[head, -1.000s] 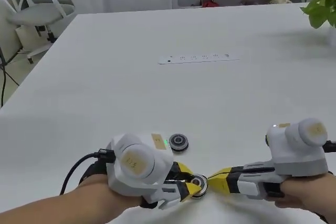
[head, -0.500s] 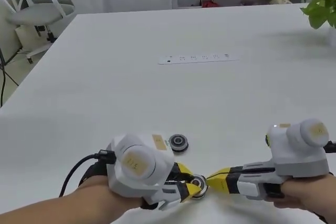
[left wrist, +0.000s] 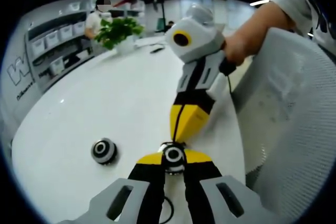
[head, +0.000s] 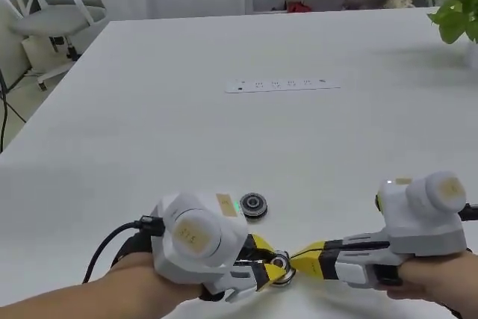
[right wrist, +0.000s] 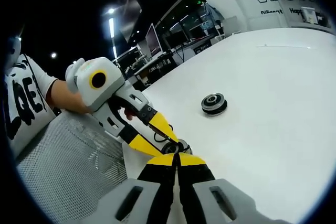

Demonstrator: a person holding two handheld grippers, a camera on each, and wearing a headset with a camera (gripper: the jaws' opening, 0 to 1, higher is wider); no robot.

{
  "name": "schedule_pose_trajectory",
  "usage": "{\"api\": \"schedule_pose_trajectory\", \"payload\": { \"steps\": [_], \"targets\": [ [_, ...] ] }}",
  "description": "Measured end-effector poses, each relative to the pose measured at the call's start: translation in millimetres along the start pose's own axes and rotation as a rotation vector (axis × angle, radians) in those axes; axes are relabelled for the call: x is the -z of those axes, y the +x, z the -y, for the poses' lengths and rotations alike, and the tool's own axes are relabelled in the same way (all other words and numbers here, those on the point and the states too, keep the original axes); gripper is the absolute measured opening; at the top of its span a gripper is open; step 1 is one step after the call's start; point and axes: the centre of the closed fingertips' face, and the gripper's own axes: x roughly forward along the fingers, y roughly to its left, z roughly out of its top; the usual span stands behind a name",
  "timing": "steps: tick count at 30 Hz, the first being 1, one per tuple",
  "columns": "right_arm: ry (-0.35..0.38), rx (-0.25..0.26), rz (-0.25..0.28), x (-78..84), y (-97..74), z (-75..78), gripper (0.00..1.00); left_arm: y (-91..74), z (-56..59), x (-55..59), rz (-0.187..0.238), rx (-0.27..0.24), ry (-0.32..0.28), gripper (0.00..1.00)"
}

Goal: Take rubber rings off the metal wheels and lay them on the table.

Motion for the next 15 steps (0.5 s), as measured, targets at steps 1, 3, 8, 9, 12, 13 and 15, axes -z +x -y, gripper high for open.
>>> {"api": "schedule_pose_trajectory", "payload": {
  "steps": [1, 3, 8, 9, 12, 13, 15],
  "targets": [
    [-0.002, -0.001, -0.001, 0.1, 0.2, -0.2, 0.0, 0.0, 0.0, 0.0, 0.0, 0.0, 0.0, 0.13],
    [-0.004, -0.003, -0.002, -0.1, 0.7, -0.8, 0.0, -0.1, -0.1, 0.1, 0.0, 0.0, 0.001, 0.13],
    [-0.007, -0.009, -0.004, 0.2, 1.2, -1.7, 0.0, -0.2, -0.1, 0.0, 0.0, 0.002, 0.002, 0.13],
    [-0.007, -0.011, -0.004, 0.0, 1.4, -2.2, 0.0, -0.2, 0.0, -0.1, 0.0, 0.002, 0.002, 0.13],
    [-0.012, -0.016, -0.004, -0.4, 2.1, -3.2, 0.0, -0.1, 0.1, -0.3, 0.0, 0.002, 0.004, 0.13],
    [-0.016, -0.016, -0.005, -0.7, 2.3, -3.4, 0.0, -0.1, 0.1, -0.3, 0.0, 0.002, 0.004, 0.13],
    [-0.012, -0.021, -0.005, -1.2, 2.8, -4.6, 0.0, 0.0, 0.2, -0.5, 0.001, 0.004, 0.004, 0.13]
  ]
}}
